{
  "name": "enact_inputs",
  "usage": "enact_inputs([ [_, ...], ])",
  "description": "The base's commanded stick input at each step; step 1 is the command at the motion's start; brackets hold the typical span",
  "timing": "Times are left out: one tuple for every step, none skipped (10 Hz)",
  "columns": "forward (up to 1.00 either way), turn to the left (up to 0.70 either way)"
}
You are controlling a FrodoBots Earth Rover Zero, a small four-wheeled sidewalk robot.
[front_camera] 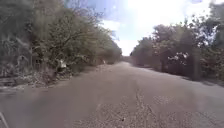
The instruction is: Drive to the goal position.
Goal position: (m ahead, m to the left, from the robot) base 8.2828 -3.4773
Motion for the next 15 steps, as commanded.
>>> enact_inputs([
  [0.5, 0.0],
  [0.5, 0.0],
  [0.5, 0.0],
  [0.5, 0.0],
  [0.5, 0.0],
  [0.5, 0.0],
  [0.5, 0.0],
  [0.5, 0.0],
  [0.5, 0.0],
  [0.5, 0.0],
  [0.5, 0.0],
  [0.5, 0.0],
  [0.5, 0.0],
  [0.5, 0.0],
  [0.5, 0.0],
])
